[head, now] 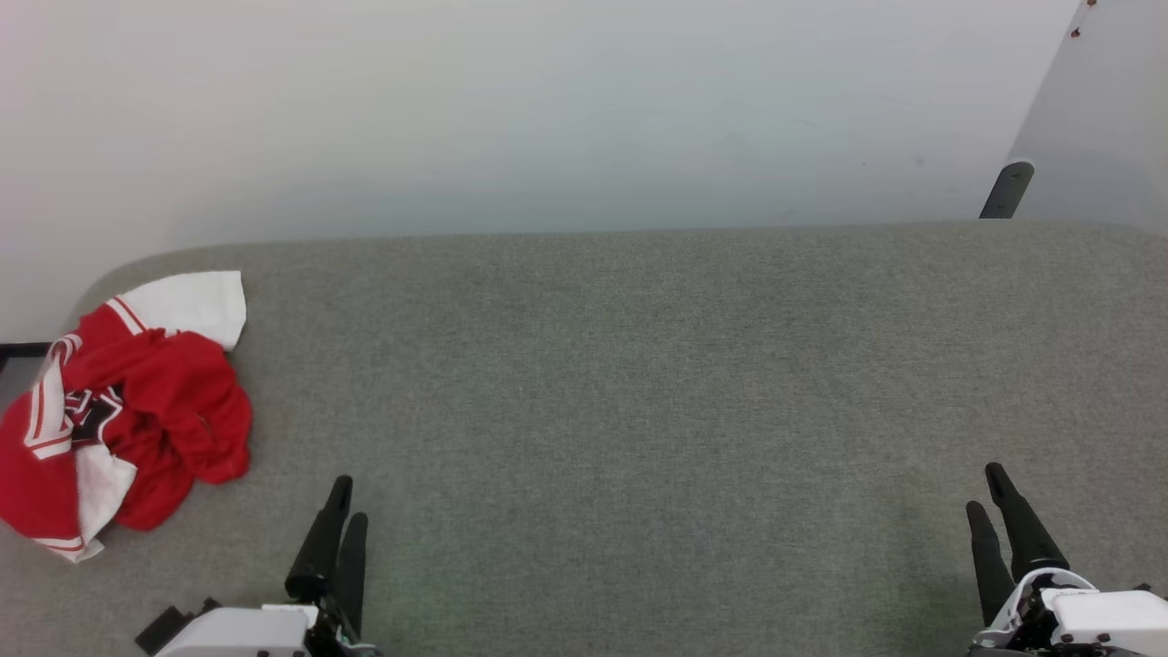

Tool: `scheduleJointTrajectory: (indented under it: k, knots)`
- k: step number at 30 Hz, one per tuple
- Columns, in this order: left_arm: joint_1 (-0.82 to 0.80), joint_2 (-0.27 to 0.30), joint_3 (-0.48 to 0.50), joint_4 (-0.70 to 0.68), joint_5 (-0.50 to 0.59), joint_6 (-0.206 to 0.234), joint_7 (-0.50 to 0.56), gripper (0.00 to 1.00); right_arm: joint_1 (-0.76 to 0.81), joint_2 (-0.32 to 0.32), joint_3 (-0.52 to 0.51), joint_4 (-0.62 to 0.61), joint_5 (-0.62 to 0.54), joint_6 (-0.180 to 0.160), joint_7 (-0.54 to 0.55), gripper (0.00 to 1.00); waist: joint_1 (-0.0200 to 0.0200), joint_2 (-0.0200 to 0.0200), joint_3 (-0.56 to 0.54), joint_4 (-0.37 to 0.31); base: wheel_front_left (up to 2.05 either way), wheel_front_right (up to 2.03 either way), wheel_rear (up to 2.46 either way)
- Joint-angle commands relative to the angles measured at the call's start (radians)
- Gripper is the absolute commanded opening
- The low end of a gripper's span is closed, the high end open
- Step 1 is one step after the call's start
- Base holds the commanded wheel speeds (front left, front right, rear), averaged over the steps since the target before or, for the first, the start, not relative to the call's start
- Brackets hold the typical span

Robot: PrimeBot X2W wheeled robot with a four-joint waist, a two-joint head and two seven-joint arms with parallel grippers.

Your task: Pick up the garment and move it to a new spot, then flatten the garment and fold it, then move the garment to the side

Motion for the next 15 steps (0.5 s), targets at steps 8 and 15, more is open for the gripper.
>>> scheduleJointTrajectory:
  k: [8, 15]
  knots:
    - [-0.013, 0.01, -0.038, -0.069, 0.018, 0.014, -0.042, 1.0, -0.022, -0.003, 0.042, -0.038, -0.034, 0.0, -0.044, 1.0, 0.0, -0.0001, -0.001, -0.001, 0.0, 0.0, 0.0]
    - [-0.004, 0.027, -0.06, -0.099, 0.052, 0.022, -0.072, 1.0, -0.024, -0.009, 0.066, -0.043, -0.082, 0.0, -0.074, 1.0, 0.0, -0.0001, -0.004, -0.001, 0.0, 0.0, 0.0]
